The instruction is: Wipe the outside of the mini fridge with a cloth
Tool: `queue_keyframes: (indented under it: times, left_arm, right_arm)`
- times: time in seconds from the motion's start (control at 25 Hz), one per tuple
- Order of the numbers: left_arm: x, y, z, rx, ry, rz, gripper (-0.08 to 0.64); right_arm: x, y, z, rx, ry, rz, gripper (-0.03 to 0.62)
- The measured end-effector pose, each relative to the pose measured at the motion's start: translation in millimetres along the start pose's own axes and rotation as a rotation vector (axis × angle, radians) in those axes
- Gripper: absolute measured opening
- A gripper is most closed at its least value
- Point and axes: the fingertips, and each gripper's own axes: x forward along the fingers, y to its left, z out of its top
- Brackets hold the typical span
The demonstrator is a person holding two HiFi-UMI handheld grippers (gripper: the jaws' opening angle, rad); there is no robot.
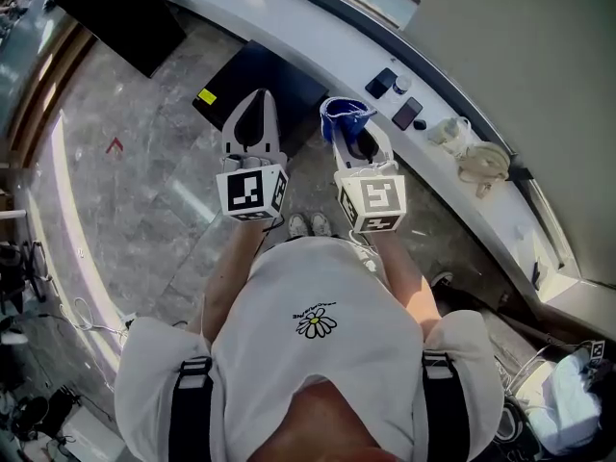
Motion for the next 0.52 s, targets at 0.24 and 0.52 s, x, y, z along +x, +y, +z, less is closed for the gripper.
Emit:
queue_keyframes:
  times: [0.24, 0.52]
  left_arm:
    - [0, 0, 5, 0.002, -0.011, -0.005, 0.005]
    - [-5, -4, -2, 0.005, -0.002, -0.008, 0.005]
  right_arm:
    - [-2, -4, 4, -0.003, -0.008, -0.015, 0.075]
    - [-7, -12, 1, 0.007, -0.018, -0.040, 0.075]
